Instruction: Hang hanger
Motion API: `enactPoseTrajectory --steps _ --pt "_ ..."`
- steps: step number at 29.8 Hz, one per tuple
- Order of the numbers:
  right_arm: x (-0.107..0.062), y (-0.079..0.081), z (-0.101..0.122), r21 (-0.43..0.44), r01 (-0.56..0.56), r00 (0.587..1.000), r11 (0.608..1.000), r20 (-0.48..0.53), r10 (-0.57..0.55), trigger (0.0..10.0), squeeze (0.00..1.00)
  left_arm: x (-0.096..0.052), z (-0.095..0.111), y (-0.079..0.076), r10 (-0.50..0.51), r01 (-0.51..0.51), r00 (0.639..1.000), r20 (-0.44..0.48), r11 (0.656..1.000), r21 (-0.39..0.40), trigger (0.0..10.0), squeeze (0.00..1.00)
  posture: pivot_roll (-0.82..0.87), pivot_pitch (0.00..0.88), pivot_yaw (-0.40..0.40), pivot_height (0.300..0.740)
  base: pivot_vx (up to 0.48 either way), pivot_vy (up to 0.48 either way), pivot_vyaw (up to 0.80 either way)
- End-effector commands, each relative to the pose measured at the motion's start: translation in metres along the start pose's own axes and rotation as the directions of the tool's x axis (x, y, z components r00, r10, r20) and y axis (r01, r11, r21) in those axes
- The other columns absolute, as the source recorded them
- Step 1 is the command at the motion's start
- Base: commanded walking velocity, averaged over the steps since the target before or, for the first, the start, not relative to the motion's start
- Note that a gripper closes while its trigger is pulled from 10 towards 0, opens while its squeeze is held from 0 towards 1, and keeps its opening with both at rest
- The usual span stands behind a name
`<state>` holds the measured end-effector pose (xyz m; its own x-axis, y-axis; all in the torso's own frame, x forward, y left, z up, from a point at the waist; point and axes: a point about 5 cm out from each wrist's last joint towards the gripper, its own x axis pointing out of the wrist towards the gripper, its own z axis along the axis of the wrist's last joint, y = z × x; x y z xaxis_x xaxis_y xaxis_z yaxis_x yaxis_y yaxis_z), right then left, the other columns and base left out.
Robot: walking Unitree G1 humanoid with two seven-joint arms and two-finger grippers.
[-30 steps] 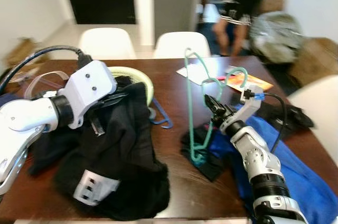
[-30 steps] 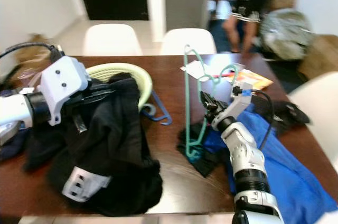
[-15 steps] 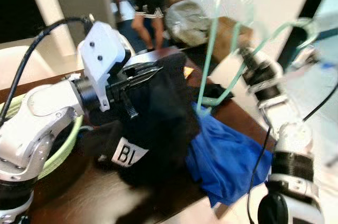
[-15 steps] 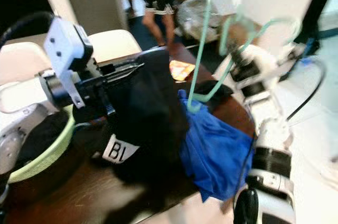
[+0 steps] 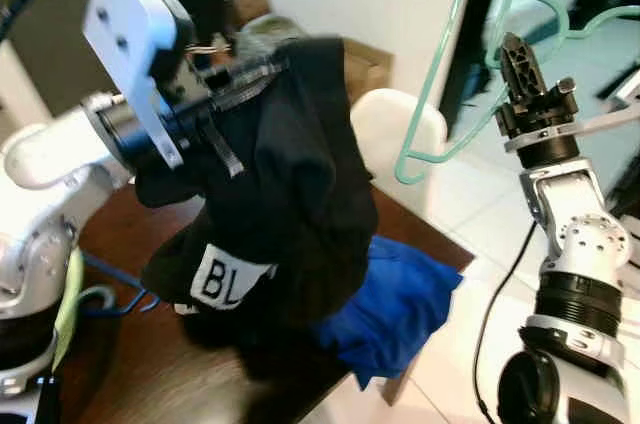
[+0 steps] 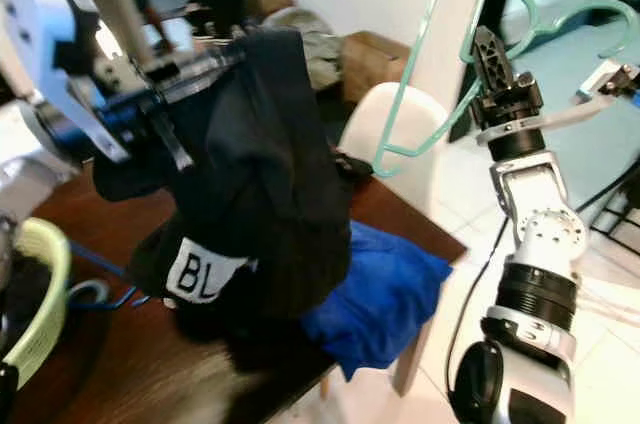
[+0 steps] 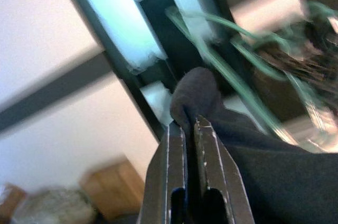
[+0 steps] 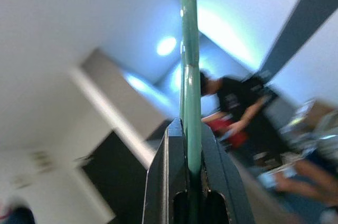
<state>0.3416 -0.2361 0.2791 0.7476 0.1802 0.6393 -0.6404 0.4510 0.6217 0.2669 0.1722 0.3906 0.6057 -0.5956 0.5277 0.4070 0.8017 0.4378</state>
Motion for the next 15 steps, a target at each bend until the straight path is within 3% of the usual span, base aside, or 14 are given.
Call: enactPoseTrajectory --steps 1,3,4,6,7,8,10,15 --pt "-0.001 -0.007 -0.004 -0.017 0.047 0.999 0.999 -0.018 -0.047 10.0 0.00 -0.005 0.022 0.032 0.199 -0.206 0.975 0.098 0.976 0.070 10.0 0.00 0.02 0.000 0.014 0.740 0.000 0.000 -0.80" --pt "-0.001 -0.007 -0.004 -0.017 0.047 0.999 0.999 -0.018 -0.047 10.0 0.00 -0.005 0.022 0.032 0.199 -0.206 0.975 0.098 0.976 0.070 10.0 0.00 0.02 0.000 0.014 0.740 0.000 0.000 -0.80" --pt "-0.002 -0.014 -0.004 -0.050 0.103 0.994 0.993 -0.031 -0.104 10.0 0.00 0.000 0.049 0.048 0.260 -0.275 0.945 0.201 0.960 0.052 10.0 0.00 0.02 0.000 0.011 0.740 0.000 0.000 -0.80" --pt "-0.002 -0.014 -0.004 -0.050 0.103 0.994 0.993 -0.031 -0.104 10.0 0.00 0.000 0.049 0.048 0.260 -0.275 0.945 0.201 0.960 0.052 10.0 0.00 0.02 0.000 0.011 0.740 0.000 0.000 -0.80" --pt "-0.004 -0.019 -0.006 -0.082 0.147 0.987 0.986 -0.047 -0.152 10.0 0.00 0.008 0.064 0.045 0.228 -0.240 0.938 0.263 0.971 0.015 10.0 0.00 0.03 0.000 0.012 0.740 0.000 0.000 -0.80" --pt "-0.005 -0.024 -0.010 -0.132 0.172 0.981 0.976 -0.068 -0.182 10.0 0.00 0.013 0.066 0.038 0.190 -0.199 0.940 0.285 0.980 0.002 10.0 0.00 0.02 0.000 0.015 0.740 0.000 0.000 -0.80" --pt "-0.009 -0.029 -0.016 -0.196 0.202 0.970 0.960 -0.098 -0.224 10.0 0.00 0.020 0.063 0.027 0.139 -0.143 0.947 0.291 0.990 -0.008 10.0 0.00 0.02 0.000 0.020 0.740 0.000 0.000 -0.80" --pt "-0.014 -0.035 -0.021 -0.256 0.233 0.955 0.938 -0.124 -0.271 10.0 0.00 0.025 0.048 0.017 0.103 -0.097 0.961 0.258 0.995 -0.038 10.0 0.00 0.02 0.000 0.022 0.740 0.000 0.000 -0.80"
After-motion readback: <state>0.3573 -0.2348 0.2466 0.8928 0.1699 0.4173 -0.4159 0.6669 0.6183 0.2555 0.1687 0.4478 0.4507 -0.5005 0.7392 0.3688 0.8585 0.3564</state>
